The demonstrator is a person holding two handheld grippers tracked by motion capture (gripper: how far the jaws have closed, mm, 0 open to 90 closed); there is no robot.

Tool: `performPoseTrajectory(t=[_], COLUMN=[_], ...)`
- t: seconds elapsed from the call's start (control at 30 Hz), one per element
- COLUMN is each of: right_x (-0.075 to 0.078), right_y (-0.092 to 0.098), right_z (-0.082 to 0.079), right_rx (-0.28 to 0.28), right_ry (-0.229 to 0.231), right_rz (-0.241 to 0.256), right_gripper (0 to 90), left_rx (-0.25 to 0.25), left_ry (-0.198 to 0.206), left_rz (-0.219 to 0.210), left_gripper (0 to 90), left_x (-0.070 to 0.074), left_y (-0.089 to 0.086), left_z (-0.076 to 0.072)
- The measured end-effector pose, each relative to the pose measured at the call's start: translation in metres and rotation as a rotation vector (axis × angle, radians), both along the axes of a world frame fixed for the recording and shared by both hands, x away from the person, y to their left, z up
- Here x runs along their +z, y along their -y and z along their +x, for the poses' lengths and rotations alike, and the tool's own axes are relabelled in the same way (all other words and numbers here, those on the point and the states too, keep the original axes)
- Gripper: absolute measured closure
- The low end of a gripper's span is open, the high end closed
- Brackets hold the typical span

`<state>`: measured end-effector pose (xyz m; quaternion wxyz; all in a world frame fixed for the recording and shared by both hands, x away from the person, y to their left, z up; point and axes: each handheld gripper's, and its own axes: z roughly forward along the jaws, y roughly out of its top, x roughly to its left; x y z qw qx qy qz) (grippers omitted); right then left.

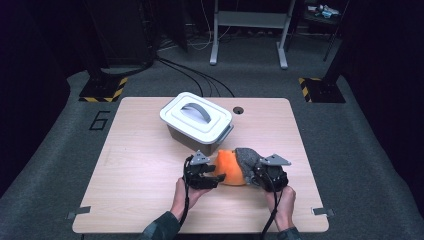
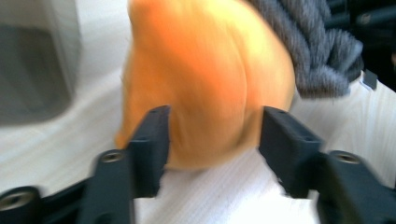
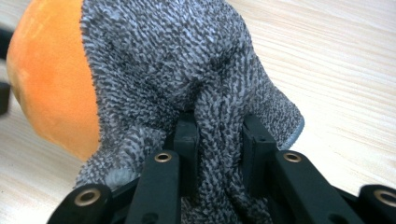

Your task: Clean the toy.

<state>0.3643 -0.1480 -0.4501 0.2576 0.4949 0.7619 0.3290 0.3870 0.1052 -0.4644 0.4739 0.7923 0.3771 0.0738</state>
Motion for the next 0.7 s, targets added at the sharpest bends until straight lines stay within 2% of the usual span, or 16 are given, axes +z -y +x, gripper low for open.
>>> performPoseTrajectory(t=[0.07,0.1,0.2,0.23,0.33,0.4,0.43,0.47,0.57,0.63,0.67,0.7], right_x=[0.0,0.0,0.0,-0.001,-0.002,0.0,0.003,0.007,0.017,0.019,0.017,0.013], right_y=[-0.002,-0.003,-0.003,-0.004,-0.004,0.002,0.006,0.012,0.024,0.025,0.022,0.018], right_z=[-0.002,-0.003,-0.006,-0.007,-0.01,-0.009,-0.009,-0.009,-0.005,-0.003,-0.001,0.002], right_rx=[0.003,-0.002,0.016,0.02,0.03,0.015,0.007,-0.019,-0.049,-0.041,-0.03,-0.017], right_ry=[0.004,0.005,0.008,0.009,0.004,0.007,0.013,0.033,0.051,0.048,0.039,0.02], right_rz=[-0.009,-0.005,-0.016,-0.014,-0.02,0.009,0.006,0.023,0.083,0.116,0.129,0.132], right_gripper=[71.4,71.4,71.4,71.4,71.3,71.3,71.4,71.4,71.4,71.4,71.3,71.3], left_rx=[0.018,0.036,0.033,0.031,0.034,0.027,0.029,0.03,0.03,0.022,0.033,0.029], left_ry=[0.01,0.02,0.019,0.034,0.036,0.041,0.041,0.031,0.008,0.002,-0.012,-0.015], left_rz=[-0.014,-0.005,0.022,0.062,0.071,0.079,0.069,0.072,0.046,0.033,0.017,0.019], left_gripper=[36.6,36.3,34.8,38.8,51.0,55.3,55.9,56.4,57.1,57.3,57.3,57.4], left_x=[0.007,0.011,0.013,0.011,0.004,0.001,-0.002,-0.003,-0.007,-0.009,-0.011,-0.011], left_y=[0.002,0.005,0.015,0.019,0.02,0.018,0.015,0.013,0.002,-0.001,-0.001,-0.001], left_z=[0.002,0.004,0.009,0.009,0.008,0.009,0.009,0.009,0.011,0.011,0.01,0.01])
